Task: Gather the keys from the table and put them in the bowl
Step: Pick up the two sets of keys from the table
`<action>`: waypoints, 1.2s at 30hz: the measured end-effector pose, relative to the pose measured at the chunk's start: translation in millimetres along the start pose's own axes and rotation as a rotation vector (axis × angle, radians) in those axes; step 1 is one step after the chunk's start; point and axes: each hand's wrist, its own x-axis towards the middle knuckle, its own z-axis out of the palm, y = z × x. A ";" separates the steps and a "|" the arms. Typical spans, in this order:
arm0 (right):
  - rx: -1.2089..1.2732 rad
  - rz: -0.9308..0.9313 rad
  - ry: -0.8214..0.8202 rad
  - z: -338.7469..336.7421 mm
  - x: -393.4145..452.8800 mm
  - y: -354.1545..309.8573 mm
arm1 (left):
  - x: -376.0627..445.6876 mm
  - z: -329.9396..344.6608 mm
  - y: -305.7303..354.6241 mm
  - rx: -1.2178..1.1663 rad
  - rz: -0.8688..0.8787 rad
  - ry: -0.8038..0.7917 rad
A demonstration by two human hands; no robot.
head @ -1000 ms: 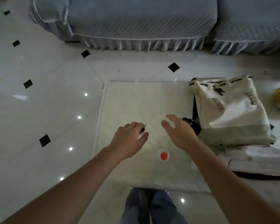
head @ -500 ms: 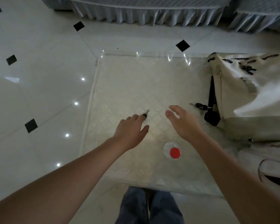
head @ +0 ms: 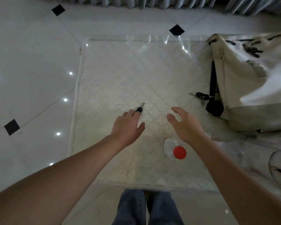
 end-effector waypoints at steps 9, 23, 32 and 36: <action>0.010 0.024 0.057 2.5 16.4 20.4 | 39.5 23.1 6.0 0.044 -0.056 -0.044; -0.003 0.004 0.012 3.0 30.6 32.1 | 44.0 44.2 4.9 0.162 -0.117 -0.101; -0.009 -0.003 0.018 4.6 39.4 36.1 | 51.9 46.2 14.4 -0.042 -0.085 -0.002; -0.015 0.011 0.024 -2.6 41.1 40.0 | 62.5 37.6 31.1 -0.137 -0.004 0.122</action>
